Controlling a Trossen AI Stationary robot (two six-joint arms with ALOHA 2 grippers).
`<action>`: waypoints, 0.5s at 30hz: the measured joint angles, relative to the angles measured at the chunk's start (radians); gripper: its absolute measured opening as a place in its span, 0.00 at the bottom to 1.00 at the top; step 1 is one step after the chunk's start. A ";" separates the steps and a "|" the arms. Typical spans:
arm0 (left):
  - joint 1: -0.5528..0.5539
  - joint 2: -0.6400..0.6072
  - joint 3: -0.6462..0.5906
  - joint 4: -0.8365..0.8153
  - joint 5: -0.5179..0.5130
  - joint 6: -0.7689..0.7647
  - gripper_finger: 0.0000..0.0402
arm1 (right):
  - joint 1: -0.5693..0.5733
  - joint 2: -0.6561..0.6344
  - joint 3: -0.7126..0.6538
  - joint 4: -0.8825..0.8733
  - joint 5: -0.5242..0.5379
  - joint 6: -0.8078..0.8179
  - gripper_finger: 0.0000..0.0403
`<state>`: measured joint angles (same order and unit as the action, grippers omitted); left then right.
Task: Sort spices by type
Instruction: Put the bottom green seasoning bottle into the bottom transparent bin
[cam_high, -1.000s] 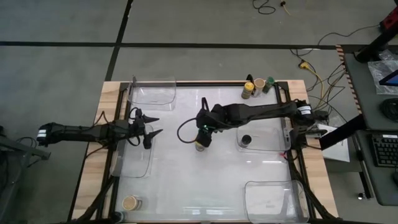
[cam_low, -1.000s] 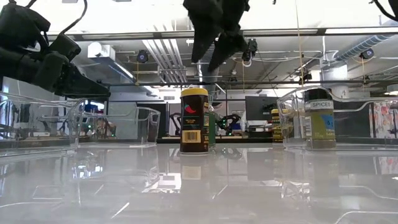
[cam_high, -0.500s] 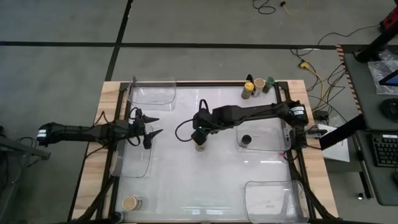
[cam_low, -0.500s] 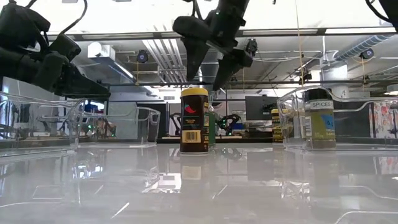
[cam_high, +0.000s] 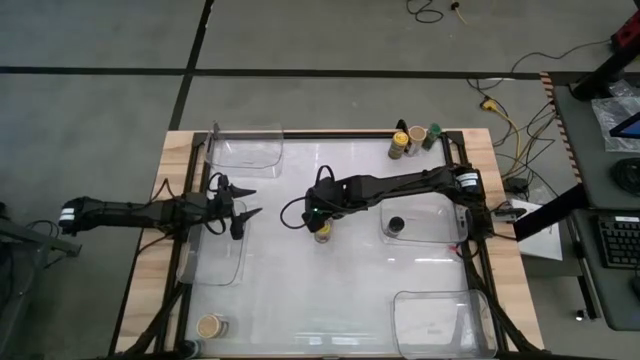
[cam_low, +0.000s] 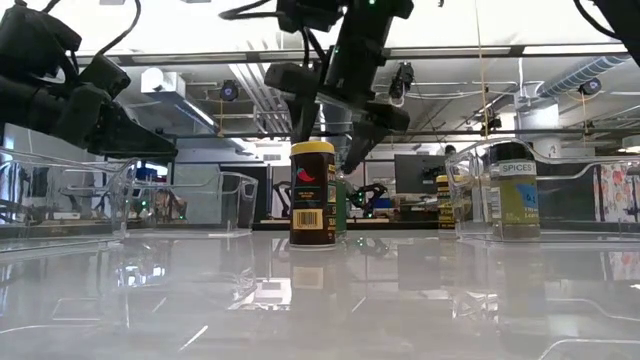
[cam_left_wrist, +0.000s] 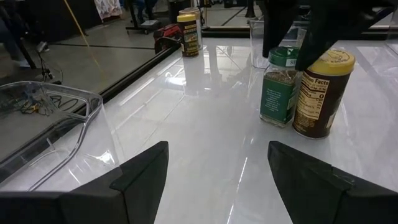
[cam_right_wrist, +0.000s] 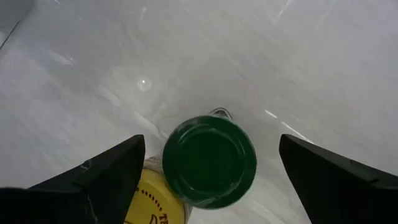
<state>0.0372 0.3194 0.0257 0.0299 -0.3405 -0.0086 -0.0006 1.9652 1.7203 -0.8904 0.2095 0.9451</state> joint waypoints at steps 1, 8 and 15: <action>0.000 0.002 0.000 0.000 0.000 0.000 0.65 | 0.000 0.000 0.000 -0.003 0.000 0.000 0.90; 0.000 0.005 0.000 0.000 0.000 0.000 0.65 | -0.002 0.006 0.000 -0.003 0.001 -0.002 0.90; 0.000 0.006 0.000 0.000 0.000 0.000 0.65 | -0.007 0.013 -0.007 -0.002 0.001 0.001 0.90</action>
<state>0.0372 0.3252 0.0254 0.0296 -0.3401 -0.0085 -0.0080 1.9778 1.7137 -0.8925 0.2104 0.9463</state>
